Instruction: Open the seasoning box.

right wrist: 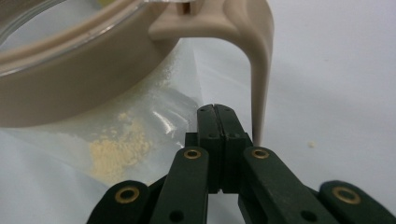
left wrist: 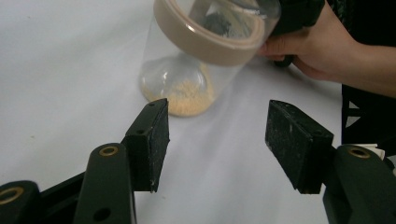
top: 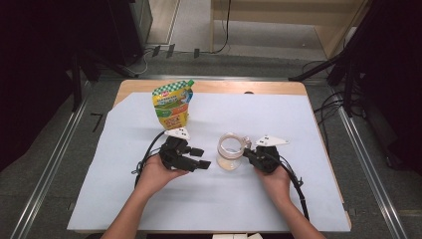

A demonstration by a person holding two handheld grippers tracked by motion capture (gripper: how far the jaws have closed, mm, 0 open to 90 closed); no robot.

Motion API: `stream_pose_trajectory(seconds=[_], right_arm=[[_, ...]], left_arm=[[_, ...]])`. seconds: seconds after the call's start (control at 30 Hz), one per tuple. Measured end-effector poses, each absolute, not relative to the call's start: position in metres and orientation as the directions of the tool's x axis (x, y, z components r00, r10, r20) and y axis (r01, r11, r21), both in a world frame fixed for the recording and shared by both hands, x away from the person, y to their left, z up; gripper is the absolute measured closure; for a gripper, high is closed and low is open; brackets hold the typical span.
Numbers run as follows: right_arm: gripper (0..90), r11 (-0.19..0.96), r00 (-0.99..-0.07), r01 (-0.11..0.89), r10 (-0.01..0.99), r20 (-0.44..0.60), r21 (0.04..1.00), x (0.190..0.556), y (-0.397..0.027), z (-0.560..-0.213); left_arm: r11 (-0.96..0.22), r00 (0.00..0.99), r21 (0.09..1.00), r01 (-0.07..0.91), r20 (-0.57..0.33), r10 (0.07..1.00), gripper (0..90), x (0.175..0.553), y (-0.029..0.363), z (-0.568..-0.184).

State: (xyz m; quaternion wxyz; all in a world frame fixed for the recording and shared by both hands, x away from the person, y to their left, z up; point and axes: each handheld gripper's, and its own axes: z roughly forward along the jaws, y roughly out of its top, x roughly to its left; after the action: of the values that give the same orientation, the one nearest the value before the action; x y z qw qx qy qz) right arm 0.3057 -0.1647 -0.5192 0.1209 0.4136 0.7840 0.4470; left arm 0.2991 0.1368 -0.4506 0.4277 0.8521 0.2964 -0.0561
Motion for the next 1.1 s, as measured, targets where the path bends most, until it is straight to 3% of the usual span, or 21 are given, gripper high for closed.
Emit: stream_pose_trajectory(seconds=[0.27, 0.4, 1.1], right_arm=[[90.0, 0.288, -0.669, 0.54, 0.717, 0.195, 0.791, 0.296, -0.144, -0.517], [90.0, 0.304, -0.682, 0.538, 0.705, 0.194, 0.786, 0.291, -0.137, -0.516], [90.0, 0.317, -0.7, 0.567, 0.672, 0.242, 0.76, 0.285, -0.169, -0.488]], left_arm=[[-0.469, 0.817, 0.69, 0.552, -0.336, 0.469, 41.4, 0.3, 0.139, -0.451], [-0.468, 0.825, 0.697, 0.543, -0.342, 0.45, 37.7, 0.3, 0.14, -0.451], [-0.454, 0.84, 0.72, 0.525, -0.353, 0.411, 24.9, 0.307, 0.13, -0.456]])
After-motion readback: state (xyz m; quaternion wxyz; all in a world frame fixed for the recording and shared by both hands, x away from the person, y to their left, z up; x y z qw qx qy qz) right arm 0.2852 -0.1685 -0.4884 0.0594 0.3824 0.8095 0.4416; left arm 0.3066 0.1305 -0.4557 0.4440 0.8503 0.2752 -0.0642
